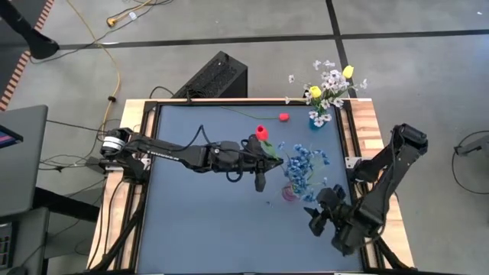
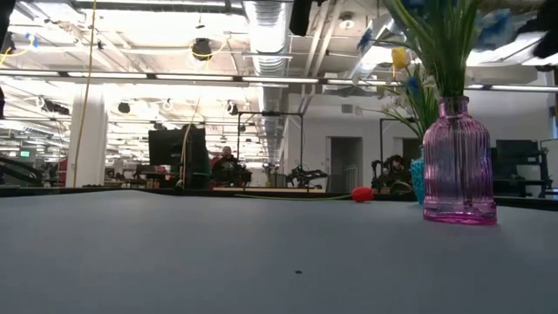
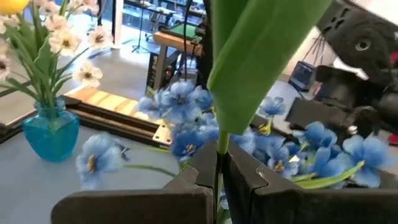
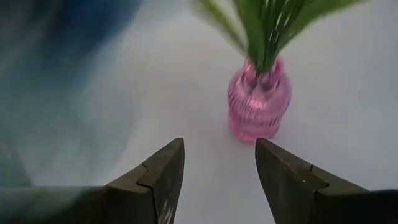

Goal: Sort flowers into vase by color
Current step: Put the bottom red flower into the violet vase

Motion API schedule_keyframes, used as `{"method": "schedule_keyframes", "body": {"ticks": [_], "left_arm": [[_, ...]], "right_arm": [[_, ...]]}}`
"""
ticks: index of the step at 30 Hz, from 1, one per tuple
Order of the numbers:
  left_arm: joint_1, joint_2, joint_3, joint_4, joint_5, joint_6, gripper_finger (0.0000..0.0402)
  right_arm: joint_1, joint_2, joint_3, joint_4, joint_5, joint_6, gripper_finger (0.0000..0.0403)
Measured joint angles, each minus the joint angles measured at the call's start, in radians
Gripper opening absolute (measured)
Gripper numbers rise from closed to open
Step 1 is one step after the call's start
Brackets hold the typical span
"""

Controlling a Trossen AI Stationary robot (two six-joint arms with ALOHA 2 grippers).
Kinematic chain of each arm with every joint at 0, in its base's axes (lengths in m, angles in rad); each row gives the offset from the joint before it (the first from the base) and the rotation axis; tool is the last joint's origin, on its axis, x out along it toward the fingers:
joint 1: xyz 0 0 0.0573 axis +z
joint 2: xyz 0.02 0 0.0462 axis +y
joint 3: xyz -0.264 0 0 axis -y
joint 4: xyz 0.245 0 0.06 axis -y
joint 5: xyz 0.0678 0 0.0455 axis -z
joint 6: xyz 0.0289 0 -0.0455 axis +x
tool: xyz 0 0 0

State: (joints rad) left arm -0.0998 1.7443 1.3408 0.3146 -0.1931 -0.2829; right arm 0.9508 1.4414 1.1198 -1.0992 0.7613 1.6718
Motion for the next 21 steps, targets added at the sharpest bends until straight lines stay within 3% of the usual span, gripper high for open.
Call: {"method": "schedule_keyframes", "body": {"ticks": [13, 21], "left_arm": [[-0.007, -0.001, 0.001, -0.021, 0.05, -0.01, 0.0], [-0.006, 0.008, 0.001, -0.01, 0.058, -0.001, 0.0]], "right_arm": [[-0.154, 0.0, -0.001, -0.025, -0.027, -0.162, 0.0223], [-0.156, -0.046, -0.161, 0.114, -0.024, -0.154, 0.0223]]}}
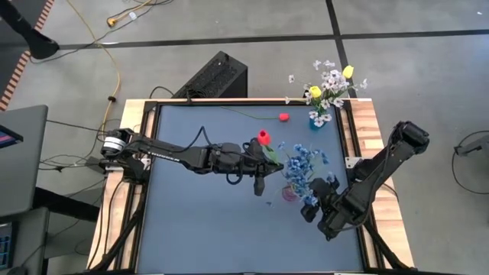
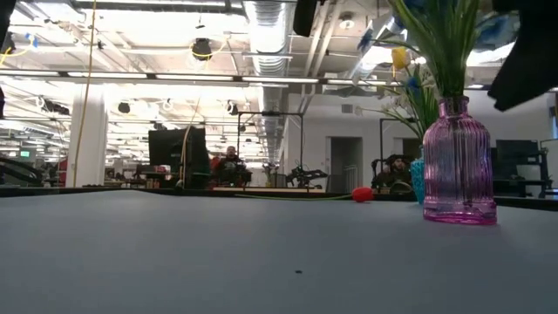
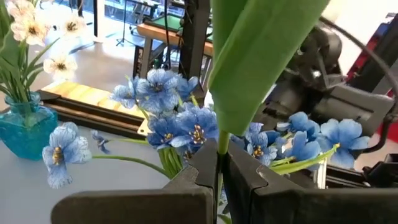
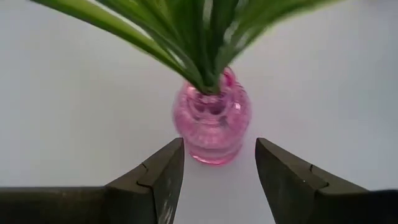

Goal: Sort flowers into vase by color
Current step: Put the bottom red flower into the violet vase

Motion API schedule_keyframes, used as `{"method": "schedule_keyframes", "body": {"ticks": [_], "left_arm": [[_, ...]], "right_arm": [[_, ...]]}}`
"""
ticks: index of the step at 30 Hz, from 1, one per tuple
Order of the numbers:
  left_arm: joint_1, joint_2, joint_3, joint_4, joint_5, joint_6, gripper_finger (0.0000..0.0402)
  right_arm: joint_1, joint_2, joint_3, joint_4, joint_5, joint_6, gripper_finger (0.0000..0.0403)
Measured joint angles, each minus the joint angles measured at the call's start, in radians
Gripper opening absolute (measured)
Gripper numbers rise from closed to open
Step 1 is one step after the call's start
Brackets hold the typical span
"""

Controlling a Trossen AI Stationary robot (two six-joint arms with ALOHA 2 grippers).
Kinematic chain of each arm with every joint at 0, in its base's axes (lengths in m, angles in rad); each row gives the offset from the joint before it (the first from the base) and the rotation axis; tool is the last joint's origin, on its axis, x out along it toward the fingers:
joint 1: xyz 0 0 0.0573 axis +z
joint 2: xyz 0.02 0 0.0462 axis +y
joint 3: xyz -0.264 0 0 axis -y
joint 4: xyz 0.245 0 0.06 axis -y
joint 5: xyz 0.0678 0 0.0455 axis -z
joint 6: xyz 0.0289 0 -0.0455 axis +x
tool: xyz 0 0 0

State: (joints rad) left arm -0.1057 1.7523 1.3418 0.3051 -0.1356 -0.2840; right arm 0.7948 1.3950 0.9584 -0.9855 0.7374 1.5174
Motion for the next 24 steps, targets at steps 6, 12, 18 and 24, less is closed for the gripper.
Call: {"method": "schedule_keyframes", "body": {"ticks": [6, 12, 18, 24], "left_arm": [[0.009, 0.001, 0.0, 0.019, 0.001, 0.014, 0.0], [0.023, 0.038, -0.002, 0.073, 0.022, 0.026, 0.0], [0.034, 0.036, -0.001, 0.066, 0.027, 0.012, 0.0], [0.033, 0.039, -0.001, 0.066, 0.027, 0.012, 0.0]], "right_arm": [[0.0, -0.001, -0.07, 0.058, 0.047, 0.0, 0.0223], [0.0, -0.001, -0.135, 0.179, 0.05, 0.001, 0.0223], [0.001, 0.0, -0.158, 0.236, 0.05, 0.003, 0.0223], [-0.013, 0.0, -0.161, 0.238, 0.05, 0.002, 0.0223]]}}
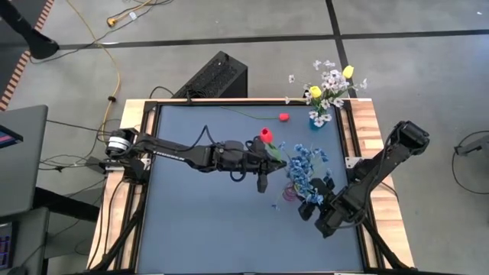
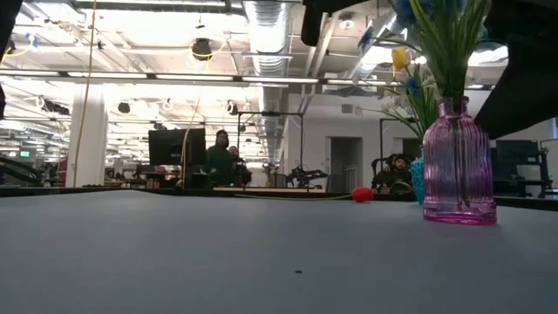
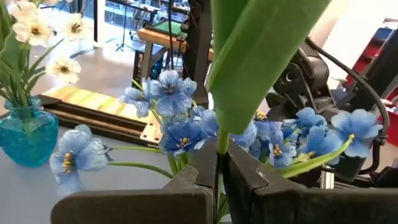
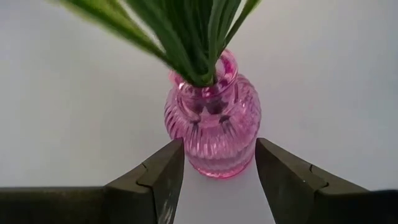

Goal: Sort flowers into vase by color
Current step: Put the bottom red flower into the violet vase

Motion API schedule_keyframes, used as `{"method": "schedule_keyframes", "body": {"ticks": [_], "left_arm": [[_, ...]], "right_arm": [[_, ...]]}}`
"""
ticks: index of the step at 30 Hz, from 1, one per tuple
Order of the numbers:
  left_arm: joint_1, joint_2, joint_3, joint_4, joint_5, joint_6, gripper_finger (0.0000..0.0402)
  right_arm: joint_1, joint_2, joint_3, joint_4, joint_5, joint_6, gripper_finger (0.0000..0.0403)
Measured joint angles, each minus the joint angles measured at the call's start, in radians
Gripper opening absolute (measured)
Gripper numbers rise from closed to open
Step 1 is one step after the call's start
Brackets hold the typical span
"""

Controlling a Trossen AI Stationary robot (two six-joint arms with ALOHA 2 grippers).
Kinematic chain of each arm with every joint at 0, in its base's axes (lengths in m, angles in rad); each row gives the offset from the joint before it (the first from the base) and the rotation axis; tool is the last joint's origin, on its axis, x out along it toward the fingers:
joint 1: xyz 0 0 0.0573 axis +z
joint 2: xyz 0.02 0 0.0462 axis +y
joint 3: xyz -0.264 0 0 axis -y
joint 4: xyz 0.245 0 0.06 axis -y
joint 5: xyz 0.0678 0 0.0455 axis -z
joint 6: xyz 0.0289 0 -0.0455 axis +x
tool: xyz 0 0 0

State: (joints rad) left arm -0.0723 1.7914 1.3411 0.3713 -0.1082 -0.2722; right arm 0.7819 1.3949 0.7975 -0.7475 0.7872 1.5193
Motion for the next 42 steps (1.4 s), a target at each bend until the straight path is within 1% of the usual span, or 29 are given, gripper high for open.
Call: {"method": "schedule_keyframes", "body": {"ticks": [7, 20, 26, 31, 35, 42], "left_arm": [[0.0, 0.035, 0.0, 0.009, 0.02, -0.021, 0.0], [0.0, 0.042, 0.001, -0.014, 0.026, -0.002, 0.0], [0.0, 0.035, 0.001, -0.014, 0.055, 0.002, 0.0], [0.005, 0.033, 0.045, -0.08, 0.105, 0.033, 0.0], [0.002, 0.033, 0.086, -0.156, 0.108, 0.082, 0.0], [0.0, 0.033, 0.131, -0.203, 0.149, 0.095, 0.0]], "right_arm": [[-0.019, 0.0, 0.0, 0.001, 0.003, -0.009, 0.0223], [-0.021, 0.0, 0.0, 0.013, 0.003, -0.007, 0.0223], [-0.036, 0.0, 0.0, 0.027, 0.0, -0.009, 0.0223], [-0.039, 0.0, 0.0, 0.033, 0.0, -0.009, 0.0223], [-0.039, 0.0, 0.0, 0.039, 0.0, -0.009, 0.0223], [-0.039, 0.0, 0.0, 0.044, 0.001, -0.008, 0.0223]]}}
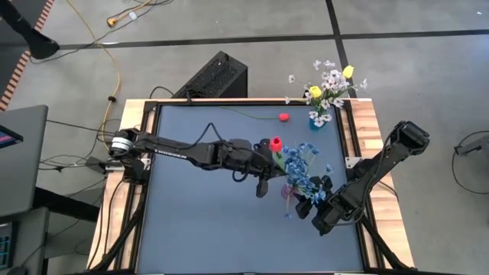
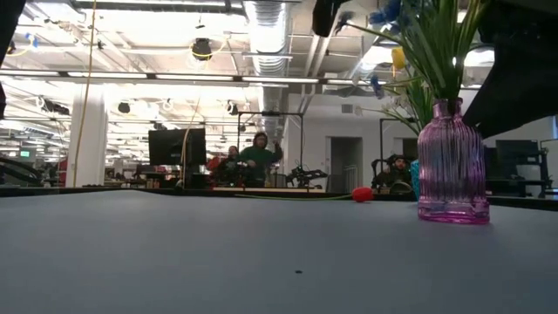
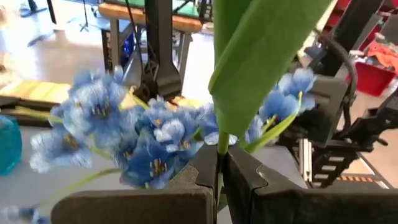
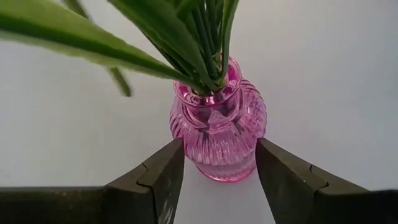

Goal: Sort flowers into vase by color
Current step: Put the bottom red flower into the violet vase

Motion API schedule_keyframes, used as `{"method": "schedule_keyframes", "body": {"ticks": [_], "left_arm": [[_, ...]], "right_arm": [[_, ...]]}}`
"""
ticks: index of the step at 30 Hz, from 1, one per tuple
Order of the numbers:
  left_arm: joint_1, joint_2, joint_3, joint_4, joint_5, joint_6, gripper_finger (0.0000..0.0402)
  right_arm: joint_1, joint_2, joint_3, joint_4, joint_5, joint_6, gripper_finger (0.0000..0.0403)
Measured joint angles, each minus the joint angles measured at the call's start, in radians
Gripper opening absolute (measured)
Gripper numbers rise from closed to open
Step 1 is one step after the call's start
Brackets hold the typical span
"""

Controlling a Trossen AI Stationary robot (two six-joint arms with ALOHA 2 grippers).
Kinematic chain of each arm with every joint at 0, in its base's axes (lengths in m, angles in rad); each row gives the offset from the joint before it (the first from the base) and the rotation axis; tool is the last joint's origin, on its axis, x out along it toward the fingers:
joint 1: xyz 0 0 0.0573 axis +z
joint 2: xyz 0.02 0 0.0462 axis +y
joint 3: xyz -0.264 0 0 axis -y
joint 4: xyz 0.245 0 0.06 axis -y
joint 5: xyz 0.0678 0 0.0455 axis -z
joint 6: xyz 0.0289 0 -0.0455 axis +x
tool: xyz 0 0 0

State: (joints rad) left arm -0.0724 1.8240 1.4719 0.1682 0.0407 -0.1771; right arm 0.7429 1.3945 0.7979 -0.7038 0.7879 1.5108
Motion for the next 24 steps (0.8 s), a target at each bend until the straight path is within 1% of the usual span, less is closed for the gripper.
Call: {"method": "schedule_keyframes", "body": {"ticks": [3, 8, 12, 14, 18, 24], "left_arm": [[-0.005, 0.0, -0.002, -0.012, -0.001, 0.008, 0.0], [-0.03, 0.0, -0.002, 0.022, -0.049, 0.069, 0.0], [-0.046, 0.0, -0.002, 0.05, -0.053, 0.094, 0.0], [-0.05, 0.0, -0.002, 0.047, -0.06, 0.106, 0.0], [-0.064, 0.005, -0.002, 0.041, -0.115, 0.166, 0.0], [-0.072, 0.008, -0.002, 0.019, -0.127, 0.182, 0.0]], "right_arm": [[0.0, 0.0, 0.0, 0.003, 0.0, 0.0, 0.0223], [0.0, 0.0, 0.0, 0.013, 0.0, 0.0, 0.0223], [0.0, 0.0, 0.0, 0.028, 0.0, -0.001, 0.0223], [0.0, 0.0, 0.0, 0.034, 0.0, -0.001, 0.0223], [0.001, 0.0, 0.0, 0.037, 0.0, 0.0, 0.0223], [0.003, 0.0, 0.0, 0.037, 0.0, -0.001, 0.0223]]}}
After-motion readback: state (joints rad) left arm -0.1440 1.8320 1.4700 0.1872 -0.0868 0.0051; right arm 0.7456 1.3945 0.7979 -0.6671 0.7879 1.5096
